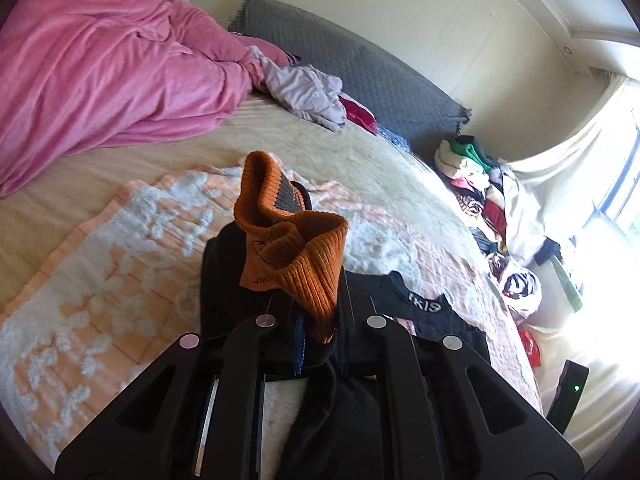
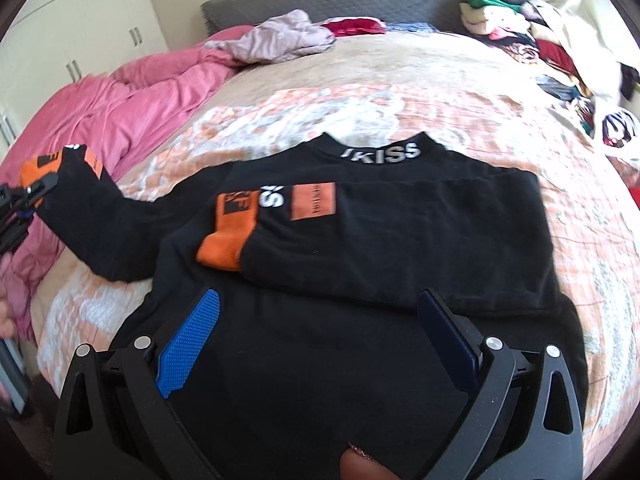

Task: Fold small clothes
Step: 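Carry the sleeve across the shirt body with the left gripper and release it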

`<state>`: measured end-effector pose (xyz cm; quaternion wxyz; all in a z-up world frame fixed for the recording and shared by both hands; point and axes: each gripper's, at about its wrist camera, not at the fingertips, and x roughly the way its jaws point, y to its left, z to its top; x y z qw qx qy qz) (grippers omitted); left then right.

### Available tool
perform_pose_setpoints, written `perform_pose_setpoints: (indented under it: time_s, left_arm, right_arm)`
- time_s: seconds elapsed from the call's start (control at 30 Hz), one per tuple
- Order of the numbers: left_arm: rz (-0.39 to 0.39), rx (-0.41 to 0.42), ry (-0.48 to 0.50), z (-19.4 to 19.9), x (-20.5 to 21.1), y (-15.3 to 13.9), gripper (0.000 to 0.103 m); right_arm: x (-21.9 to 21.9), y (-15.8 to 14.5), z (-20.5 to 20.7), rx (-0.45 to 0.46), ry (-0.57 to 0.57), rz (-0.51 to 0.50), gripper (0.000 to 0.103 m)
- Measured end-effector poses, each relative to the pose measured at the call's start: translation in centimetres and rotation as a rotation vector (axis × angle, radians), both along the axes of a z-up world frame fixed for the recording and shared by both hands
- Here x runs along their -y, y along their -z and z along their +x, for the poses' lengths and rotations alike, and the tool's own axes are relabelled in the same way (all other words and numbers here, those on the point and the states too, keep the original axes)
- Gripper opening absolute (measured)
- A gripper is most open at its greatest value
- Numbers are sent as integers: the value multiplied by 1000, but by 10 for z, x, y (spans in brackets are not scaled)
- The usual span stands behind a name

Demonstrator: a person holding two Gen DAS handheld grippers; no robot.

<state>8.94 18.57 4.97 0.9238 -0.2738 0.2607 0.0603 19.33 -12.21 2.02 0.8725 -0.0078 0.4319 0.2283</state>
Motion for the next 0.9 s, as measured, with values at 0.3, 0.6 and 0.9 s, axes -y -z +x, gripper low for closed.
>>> perform_pose_setpoints:
  time_s: [0.3, 0.6, 0.9]
  left_arm:
    - [1, -80, 168, 36, 57, 24, 6]
    - [-10, -153, 264, 48, 88, 42, 7]
    - [-5, -157, 325, 40, 99, 31, 25]
  right_arm:
    - [58, -13, 19, 16, 136, 89, 99]
    - [88, -17, 28, 7, 205, 150, 99]
    - [66, -6, 24, -33, 151, 147, 99]
